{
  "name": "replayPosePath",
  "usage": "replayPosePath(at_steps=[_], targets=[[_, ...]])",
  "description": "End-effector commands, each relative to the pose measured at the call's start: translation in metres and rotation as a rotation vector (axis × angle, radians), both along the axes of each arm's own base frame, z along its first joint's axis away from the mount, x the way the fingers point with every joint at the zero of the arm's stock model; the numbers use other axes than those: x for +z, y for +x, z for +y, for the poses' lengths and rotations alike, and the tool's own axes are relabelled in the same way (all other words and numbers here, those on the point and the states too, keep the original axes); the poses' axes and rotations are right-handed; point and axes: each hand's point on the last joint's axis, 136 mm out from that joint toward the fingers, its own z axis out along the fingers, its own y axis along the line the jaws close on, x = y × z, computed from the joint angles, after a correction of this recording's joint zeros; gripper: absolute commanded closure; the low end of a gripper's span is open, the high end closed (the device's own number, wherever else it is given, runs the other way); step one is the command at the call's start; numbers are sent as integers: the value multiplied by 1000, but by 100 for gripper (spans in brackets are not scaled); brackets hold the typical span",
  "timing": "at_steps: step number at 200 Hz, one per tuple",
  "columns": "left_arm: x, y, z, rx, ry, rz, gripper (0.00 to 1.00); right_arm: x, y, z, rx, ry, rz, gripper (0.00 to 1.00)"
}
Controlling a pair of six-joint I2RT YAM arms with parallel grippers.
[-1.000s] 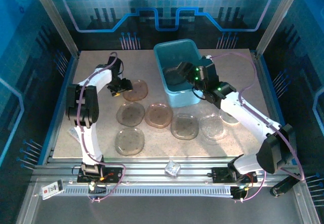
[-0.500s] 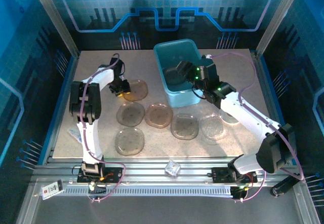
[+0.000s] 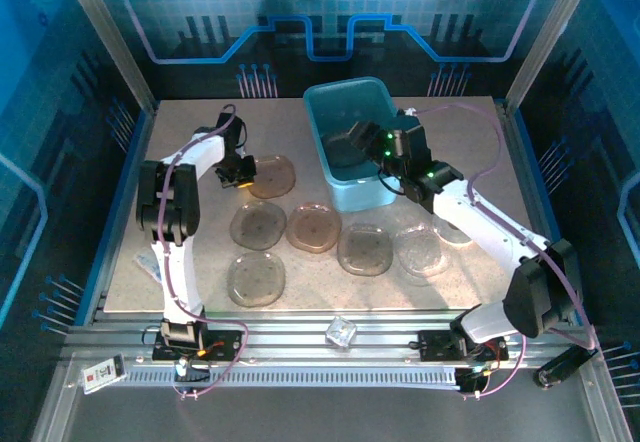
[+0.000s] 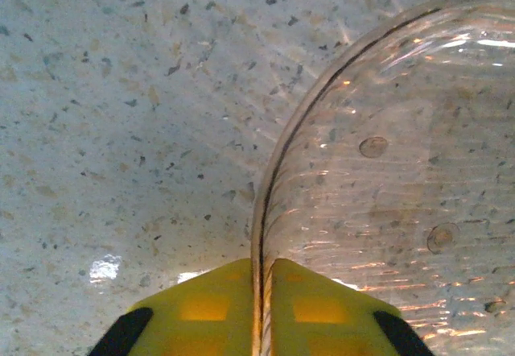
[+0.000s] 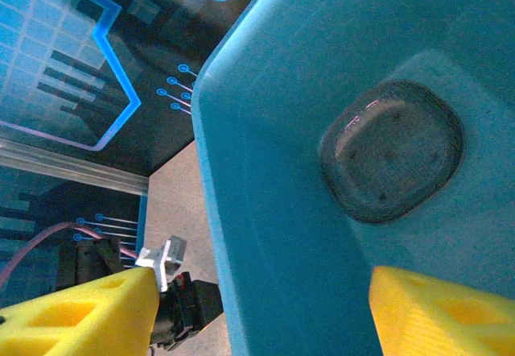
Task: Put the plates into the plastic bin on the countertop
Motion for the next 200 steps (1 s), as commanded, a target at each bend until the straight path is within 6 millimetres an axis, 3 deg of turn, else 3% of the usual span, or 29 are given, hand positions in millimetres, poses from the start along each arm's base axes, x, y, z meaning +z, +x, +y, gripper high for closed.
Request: replayPosePath(at_steps=[1,56,139,169,200], targets=[[16,-8,3,28,14,-13,100,-2,3,0,14,3,-9,30],[68,-8,4,127,-65,-153,100,7,5,12,55,10,-29,33],[185,-5,4,264,-197,-458,100,38,-5,67,234,66,-91,38],[232,-4,-6,267,-230,-590,100,46,-7,86,289,114,-101,40],[257,-3,-27,260,-285,-659,100,53,-10,106,336,187,-117,41]])
